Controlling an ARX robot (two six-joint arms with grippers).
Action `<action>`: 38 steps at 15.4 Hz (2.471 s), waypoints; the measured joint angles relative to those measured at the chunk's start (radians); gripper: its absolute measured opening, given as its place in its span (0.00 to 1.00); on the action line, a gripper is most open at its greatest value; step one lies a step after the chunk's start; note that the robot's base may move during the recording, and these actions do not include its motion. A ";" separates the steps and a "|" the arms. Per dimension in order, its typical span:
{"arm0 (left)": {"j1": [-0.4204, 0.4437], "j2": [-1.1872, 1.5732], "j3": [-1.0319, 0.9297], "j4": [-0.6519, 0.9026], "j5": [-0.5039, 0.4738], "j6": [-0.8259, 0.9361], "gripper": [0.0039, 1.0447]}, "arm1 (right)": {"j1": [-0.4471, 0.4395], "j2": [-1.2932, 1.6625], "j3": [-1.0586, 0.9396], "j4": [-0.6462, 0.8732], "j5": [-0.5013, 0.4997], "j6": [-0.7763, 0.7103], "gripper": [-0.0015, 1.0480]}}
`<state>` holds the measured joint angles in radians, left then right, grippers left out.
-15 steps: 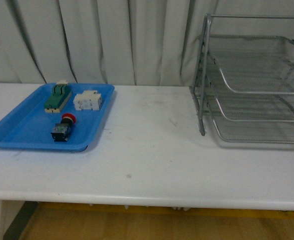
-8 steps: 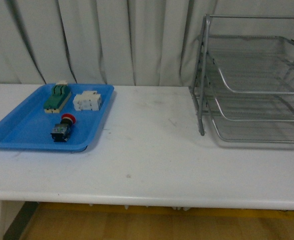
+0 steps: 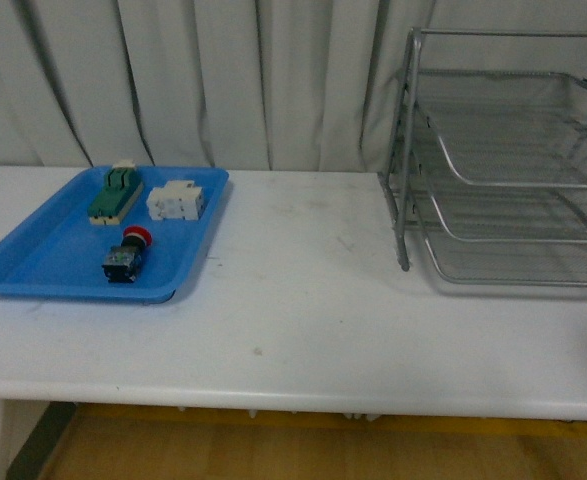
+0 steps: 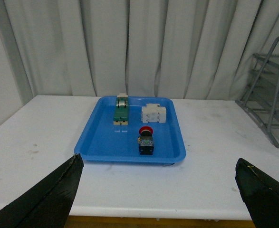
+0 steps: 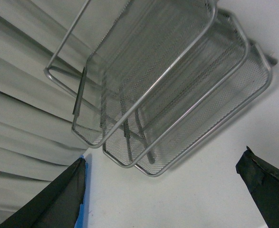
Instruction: Place button on rack with both arms
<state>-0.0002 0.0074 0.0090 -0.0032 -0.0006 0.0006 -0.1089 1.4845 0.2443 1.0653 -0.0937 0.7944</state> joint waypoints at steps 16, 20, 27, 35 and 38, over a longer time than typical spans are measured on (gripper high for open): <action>0.000 0.000 0.000 0.000 0.000 0.000 0.94 | 0.137 0.832 0.703 0.068 0.080 0.517 0.75; 0.000 0.000 0.000 0.000 0.000 0.000 0.94 | 0.150 0.864 0.744 0.084 0.116 0.575 0.32; 0.000 0.000 0.000 0.000 0.000 0.000 0.94 | 0.168 0.763 0.408 0.261 0.146 0.691 0.03; 0.000 0.000 0.000 0.000 0.000 0.000 0.94 | 0.190 0.616 0.126 0.228 0.189 0.555 0.78; 0.000 0.000 0.000 0.000 0.000 0.000 0.94 | 0.277 0.337 -0.101 0.219 0.308 0.217 0.93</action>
<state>-0.0002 0.0074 0.0090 -0.0036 -0.0002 0.0006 0.1684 1.8217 0.1429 1.2839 0.2142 1.0111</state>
